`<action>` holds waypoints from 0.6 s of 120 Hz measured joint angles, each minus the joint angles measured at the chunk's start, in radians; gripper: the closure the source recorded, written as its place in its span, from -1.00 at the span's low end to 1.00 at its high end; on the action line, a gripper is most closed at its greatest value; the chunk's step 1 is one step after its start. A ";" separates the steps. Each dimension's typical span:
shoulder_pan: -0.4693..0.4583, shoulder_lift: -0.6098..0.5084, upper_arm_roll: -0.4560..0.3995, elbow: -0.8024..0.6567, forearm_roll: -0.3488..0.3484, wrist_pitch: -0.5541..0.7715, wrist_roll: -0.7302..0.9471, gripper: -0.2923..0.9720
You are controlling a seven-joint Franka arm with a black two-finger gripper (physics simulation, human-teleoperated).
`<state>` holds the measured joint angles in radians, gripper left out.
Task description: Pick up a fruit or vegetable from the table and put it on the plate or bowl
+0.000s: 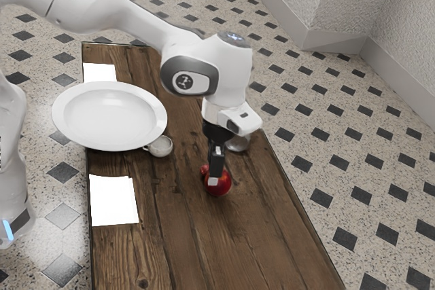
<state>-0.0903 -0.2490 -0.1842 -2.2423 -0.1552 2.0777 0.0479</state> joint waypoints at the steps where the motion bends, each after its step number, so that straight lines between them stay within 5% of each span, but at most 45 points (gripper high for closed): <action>1: 0.003 0.000 0.000 0.000 -0.001 0.001 0.003 -0.54; 72: 0.050 0.050 -0.018 -0.004 -0.011 0.033 0.224 -0.54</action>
<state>-0.0401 -0.1988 -0.2026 -2.2462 -0.1660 2.1106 0.2717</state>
